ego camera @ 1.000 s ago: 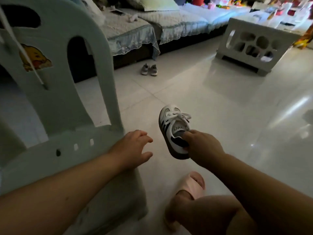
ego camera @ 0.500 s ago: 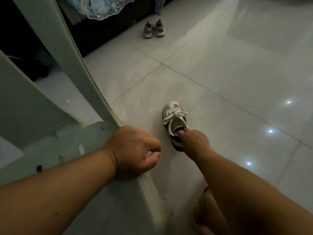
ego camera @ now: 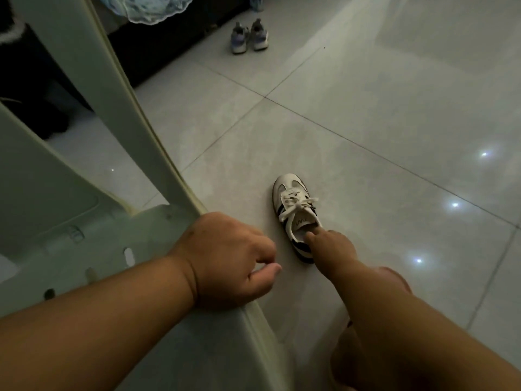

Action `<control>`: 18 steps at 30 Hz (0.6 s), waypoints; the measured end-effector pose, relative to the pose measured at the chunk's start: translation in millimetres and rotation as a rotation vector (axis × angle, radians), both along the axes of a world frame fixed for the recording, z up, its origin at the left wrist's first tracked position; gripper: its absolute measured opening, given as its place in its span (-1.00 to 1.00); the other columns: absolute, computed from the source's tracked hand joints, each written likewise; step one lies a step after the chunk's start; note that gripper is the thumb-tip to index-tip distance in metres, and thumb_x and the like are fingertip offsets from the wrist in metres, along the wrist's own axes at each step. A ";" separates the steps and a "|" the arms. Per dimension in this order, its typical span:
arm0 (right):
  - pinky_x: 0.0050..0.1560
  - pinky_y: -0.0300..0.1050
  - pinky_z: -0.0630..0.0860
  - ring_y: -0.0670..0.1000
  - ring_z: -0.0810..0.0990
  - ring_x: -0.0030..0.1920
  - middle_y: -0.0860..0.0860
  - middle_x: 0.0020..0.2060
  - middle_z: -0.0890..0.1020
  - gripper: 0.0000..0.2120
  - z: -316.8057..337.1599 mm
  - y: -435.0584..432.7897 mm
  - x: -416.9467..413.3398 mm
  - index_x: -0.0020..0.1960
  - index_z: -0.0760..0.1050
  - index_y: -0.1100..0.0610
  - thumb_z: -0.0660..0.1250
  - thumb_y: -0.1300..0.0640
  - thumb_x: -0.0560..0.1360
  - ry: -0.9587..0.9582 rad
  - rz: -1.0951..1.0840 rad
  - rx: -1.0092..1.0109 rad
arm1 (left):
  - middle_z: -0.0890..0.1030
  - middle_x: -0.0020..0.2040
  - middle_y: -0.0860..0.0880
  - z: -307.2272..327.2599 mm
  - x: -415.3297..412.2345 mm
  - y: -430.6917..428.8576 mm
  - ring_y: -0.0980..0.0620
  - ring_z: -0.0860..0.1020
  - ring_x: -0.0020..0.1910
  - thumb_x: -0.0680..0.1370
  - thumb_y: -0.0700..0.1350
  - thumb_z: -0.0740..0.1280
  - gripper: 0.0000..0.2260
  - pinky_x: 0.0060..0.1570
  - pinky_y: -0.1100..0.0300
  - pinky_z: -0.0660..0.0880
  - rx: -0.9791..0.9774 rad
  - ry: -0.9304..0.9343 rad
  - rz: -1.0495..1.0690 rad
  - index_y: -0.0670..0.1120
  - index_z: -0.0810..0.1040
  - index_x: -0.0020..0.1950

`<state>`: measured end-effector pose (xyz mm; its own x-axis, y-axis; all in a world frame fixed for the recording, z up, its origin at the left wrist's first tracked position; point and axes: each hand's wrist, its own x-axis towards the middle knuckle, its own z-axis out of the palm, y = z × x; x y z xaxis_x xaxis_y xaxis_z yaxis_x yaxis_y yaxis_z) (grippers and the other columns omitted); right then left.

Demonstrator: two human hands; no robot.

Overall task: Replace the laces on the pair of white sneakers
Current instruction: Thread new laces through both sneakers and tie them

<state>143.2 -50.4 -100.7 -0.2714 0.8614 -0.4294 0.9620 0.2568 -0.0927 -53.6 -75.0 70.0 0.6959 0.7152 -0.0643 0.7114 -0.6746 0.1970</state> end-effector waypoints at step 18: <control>0.27 0.07 0.32 0.14 0.32 0.38 0.06 0.41 0.31 -0.56 44.3 1.7 -18.2 0.42 0.25 -0.05 0.15 0.01 0.56 0.084 -0.015 0.162 | 0.62 -0.29 0.02 8.0 -12.1 -18.0 -0.05 0.57 -0.34 0.43 0.19 0.04 -0.57 -0.36 0.16 0.48 -0.019 0.092 0.052 -0.01 0.62 -0.20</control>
